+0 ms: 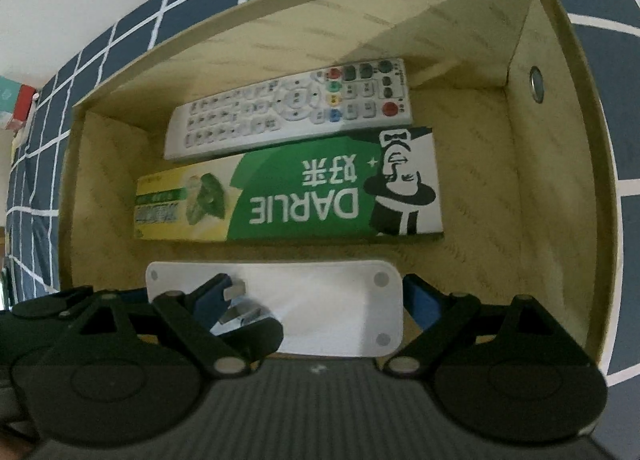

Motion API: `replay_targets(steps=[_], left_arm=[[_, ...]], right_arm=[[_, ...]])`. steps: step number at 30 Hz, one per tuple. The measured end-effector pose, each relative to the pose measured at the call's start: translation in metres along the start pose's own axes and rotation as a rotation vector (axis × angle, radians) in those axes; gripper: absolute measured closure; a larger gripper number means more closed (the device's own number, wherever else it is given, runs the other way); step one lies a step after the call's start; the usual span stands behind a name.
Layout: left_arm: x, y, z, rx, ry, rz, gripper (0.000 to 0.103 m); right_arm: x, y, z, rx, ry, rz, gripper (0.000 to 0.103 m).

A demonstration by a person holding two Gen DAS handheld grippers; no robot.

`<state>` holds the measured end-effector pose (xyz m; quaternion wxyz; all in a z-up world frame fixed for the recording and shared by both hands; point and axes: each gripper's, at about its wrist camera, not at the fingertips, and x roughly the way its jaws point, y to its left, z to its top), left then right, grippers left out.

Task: Organize objects
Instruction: 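Lower the power strip into the box and open the right tool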

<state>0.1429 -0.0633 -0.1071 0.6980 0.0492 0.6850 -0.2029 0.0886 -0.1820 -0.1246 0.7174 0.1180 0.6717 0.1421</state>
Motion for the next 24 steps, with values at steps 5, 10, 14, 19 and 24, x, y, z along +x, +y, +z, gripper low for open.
replay_targets(steps=[5,10,14,19,24], left_arm=[[0.007,0.001,0.006,0.023,0.024,-0.002,0.002],[0.01,0.004,0.008,0.029,0.035,-0.001,0.002],[0.013,0.008,0.008,0.021,0.049,-0.002,0.002],[0.012,0.013,0.006,0.011,0.051,-0.009,0.002],[0.009,0.015,0.001,0.002,0.041,-0.008,0.001]], right_arm=[[0.007,-0.006,0.006,0.028,0.011,-0.005,0.012],[0.014,-0.007,0.009,0.045,0.019,-0.007,0.012],[0.021,-0.008,0.013,0.064,0.038,-0.004,0.012],[0.021,-0.007,0.013,0.052,0.053,-0.01,0.012],[0.021,-0.006,0.015,0.061,0.065,-0.015,0.011]])
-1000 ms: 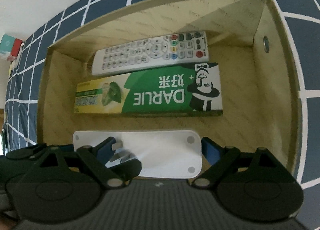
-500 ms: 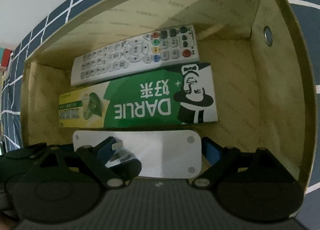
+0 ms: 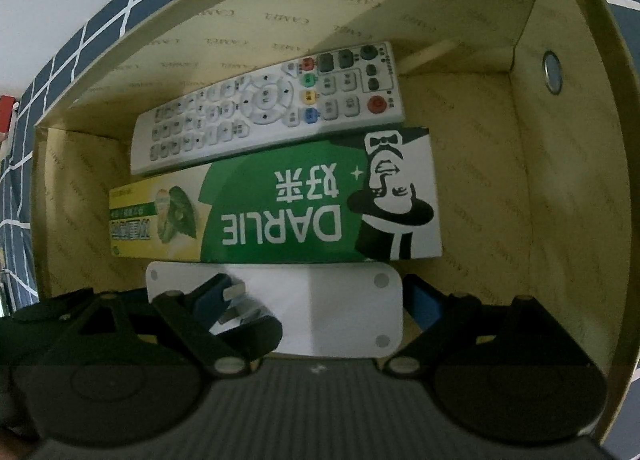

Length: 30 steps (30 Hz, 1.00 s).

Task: Organize objects
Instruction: 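Lower the power strip into the box and open the right tool, then lift the right tool out of the box toward the white air-conditioner remote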

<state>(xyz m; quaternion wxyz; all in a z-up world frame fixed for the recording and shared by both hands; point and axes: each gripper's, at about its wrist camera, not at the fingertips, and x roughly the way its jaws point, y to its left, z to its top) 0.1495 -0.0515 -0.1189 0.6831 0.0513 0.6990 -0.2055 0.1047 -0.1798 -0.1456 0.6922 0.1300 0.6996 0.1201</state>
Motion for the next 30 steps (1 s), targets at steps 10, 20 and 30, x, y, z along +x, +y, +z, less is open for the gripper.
replay_targets(steps=[10,20,30], left_arm=[[-0.024,0.006,-0.02,-0.026,-0.043,0.013,0.001],[-0.065,-0.011,-0.03,-0.038,-0.13,0.025,0.001],[-0.081,-0.044,-0.054,-0.006,-0.21,0.035,0.0]], right_arm=[[-0.013,0.003,-0.005,-0.004,-0.031,-0.005,0.011],[-0.049,0.009,-0.021,-0.035,-0.11,-0.005,0.01],[-0.102,0.01,-0.052,-0.072,-0.232,0.004,0.004]])
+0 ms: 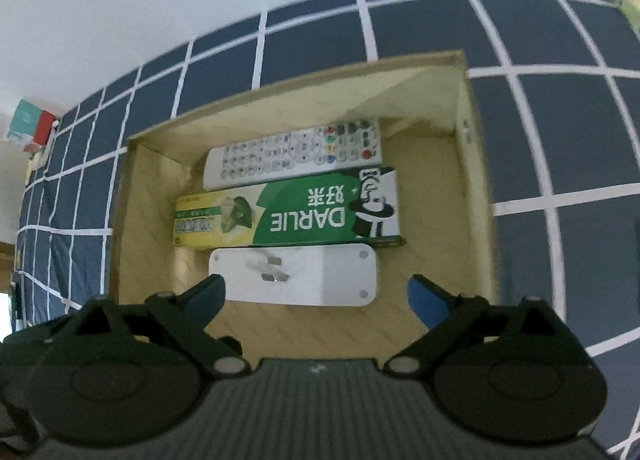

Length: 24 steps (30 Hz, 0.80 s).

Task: Organize objects
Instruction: 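Lift the right tool out of the box toward the white air-conditioner remote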

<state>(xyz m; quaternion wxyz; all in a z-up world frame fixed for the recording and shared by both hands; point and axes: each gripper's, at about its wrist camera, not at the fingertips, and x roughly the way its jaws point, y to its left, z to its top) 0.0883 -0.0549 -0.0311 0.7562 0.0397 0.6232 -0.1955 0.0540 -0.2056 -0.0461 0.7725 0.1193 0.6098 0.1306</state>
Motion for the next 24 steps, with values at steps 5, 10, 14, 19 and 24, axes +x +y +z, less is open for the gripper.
replay_targets(steps=[5,10,14,19,24], left_arm=[[-0.019,-0.017,-0.013,0.032,-0.029,0.002,0.0],[-0.027,-0.042,-0.019,0.068,-0.049,0.006,0.0],[-0.031,-0.067,-0.021,0.095,-0.068,0.001,0.0],[-0.027,-0.101,-0.024,0.119,-0.075,-0.003,0.0],[-0.017,-0.14,-0.022,0.145,-0.084,0.003,0.0]], right_arm=[[-0.036,-0.011,-0.015,-0.005,-0.069,-0.008,0.0],[-0.068,-0.035,-0.03,0.012,-0.127,-0.035,0.0],[-0.092,-0.062,-0.041,0.042,-0.17,-0.063,0.0],[-0.113,-0.1,-0.048,0.069,-0.19,-0.088,0.0],[-0.129,-0.148,-0.048,0.131,-0.217,-0.125,0.0]])
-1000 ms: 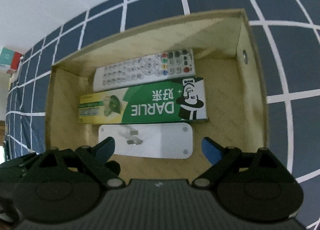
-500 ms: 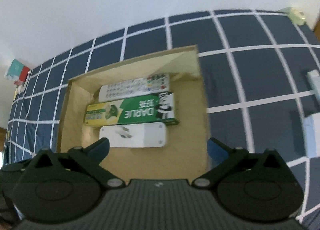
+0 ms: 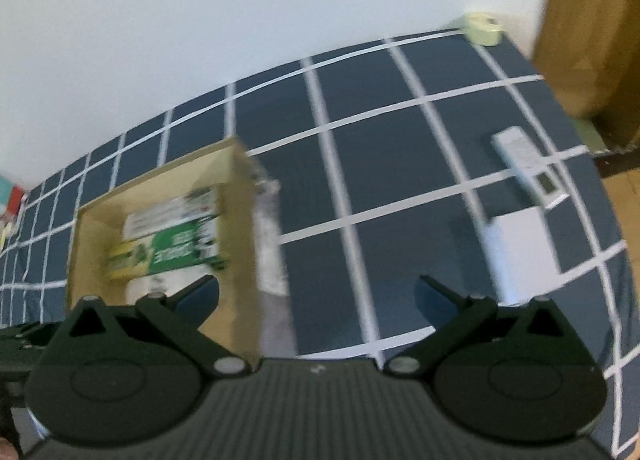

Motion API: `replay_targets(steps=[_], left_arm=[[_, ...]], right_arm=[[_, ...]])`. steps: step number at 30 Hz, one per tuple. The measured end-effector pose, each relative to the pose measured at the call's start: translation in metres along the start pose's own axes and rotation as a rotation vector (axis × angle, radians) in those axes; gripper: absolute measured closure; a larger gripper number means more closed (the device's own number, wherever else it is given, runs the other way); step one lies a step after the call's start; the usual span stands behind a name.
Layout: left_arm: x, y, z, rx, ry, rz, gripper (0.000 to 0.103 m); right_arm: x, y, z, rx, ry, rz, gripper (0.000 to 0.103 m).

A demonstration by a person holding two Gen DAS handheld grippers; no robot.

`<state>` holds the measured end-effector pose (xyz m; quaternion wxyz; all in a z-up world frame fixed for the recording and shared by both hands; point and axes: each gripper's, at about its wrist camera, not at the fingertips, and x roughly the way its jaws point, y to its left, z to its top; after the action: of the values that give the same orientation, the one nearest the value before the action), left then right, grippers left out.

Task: Organize objects
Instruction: 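Lift the right tool out of the box toward the white air-conditioner remote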

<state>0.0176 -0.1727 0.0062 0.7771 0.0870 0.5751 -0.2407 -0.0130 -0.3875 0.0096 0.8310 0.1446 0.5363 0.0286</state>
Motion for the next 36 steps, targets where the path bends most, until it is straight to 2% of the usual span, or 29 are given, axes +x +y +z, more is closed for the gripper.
replay_targets(steps=[12,19,25,36], left_arm=[[0.05,-0.109,0.039,0.142,0.006,-0.013,0.0],[0.086,-0.163,0.066,0.246,0.028,-0.027,0.0],[0.126,-0.195,0.091,0.315,0.069,-0.032,0.0],[0.197,-0.224,0.114,0.403,0.152,-0.025,0.0]], right_arm=[[-0.006,-0.119,0.024,0.179,-0.059,-0.129,0.0],[-0.001,-0.173,0.036,0.296,-0.091,-0.196,0.0],[0.027,-0.209,0.05,0.377,-0.052,-0.236,0.002],[0.101,-0.248,0.068,0.463,0.041,-0.249,0.004]])
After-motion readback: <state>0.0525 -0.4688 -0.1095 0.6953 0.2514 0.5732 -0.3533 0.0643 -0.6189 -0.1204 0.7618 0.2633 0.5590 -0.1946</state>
